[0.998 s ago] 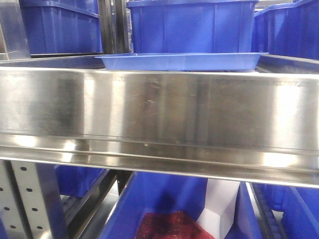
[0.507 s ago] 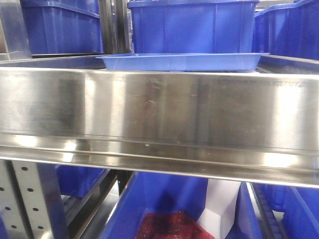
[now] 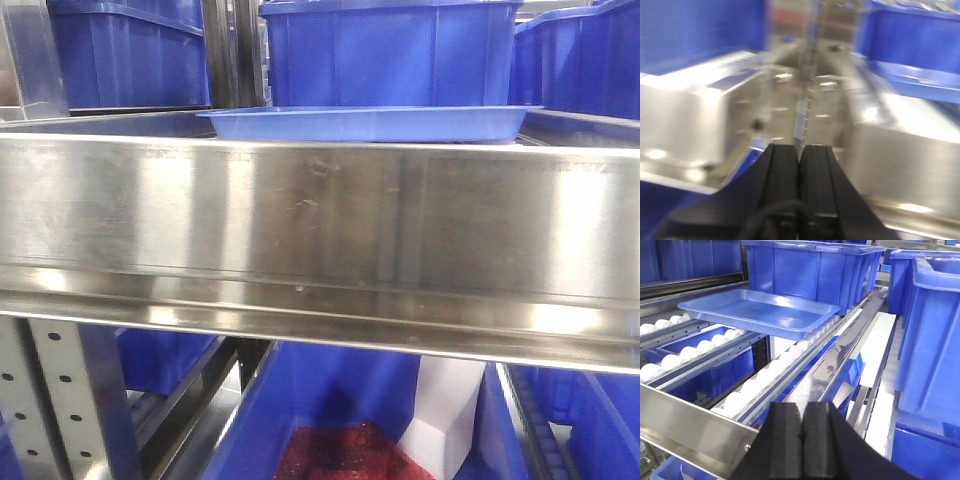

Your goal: Grab blue tray and place on right shelf

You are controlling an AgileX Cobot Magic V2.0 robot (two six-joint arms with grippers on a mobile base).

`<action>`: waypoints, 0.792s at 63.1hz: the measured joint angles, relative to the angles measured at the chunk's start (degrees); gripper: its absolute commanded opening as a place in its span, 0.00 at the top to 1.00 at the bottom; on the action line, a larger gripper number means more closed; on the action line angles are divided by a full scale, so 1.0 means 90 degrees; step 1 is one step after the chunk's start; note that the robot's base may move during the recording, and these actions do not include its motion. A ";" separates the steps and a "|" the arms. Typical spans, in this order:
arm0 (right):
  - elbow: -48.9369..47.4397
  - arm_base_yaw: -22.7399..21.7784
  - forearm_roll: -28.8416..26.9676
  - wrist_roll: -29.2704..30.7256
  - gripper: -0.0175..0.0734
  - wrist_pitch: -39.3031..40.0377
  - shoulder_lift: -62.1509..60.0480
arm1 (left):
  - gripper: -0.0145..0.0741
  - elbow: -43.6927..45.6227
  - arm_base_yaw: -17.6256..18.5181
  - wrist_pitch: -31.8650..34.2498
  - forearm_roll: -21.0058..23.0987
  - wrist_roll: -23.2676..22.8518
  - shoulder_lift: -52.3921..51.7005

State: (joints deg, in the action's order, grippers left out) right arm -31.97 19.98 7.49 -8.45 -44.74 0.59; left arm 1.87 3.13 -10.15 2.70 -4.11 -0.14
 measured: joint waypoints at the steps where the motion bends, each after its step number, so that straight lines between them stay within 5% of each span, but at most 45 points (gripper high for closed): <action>1: 0.0000 0.0000 0.0000 0.0000 0.79 0.0000 0.0000 | 0.89 -0.0084 -0.0048 0.0131 0.0000 0.0000 -0.0012; 11: 0.0000 0.0000 0.0000 0.0000 0.79 0.0013 0.0000 | 0.89 -0.0381 -0.0400 0.0813 0.0000 0.0000 -0.0051; 50: 0.0000 0.0000 0.0000 0.0000 0.79 0.0013 0.0000 | 0.89 -0.0381 -0.0307 0.0926 0.0000 0.0000 -0.0054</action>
State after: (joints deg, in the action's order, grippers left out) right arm -31.97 19.98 7.49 -8.45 -44.62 0.59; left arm -1.56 0.38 -1.81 2.70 -4.11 -0.63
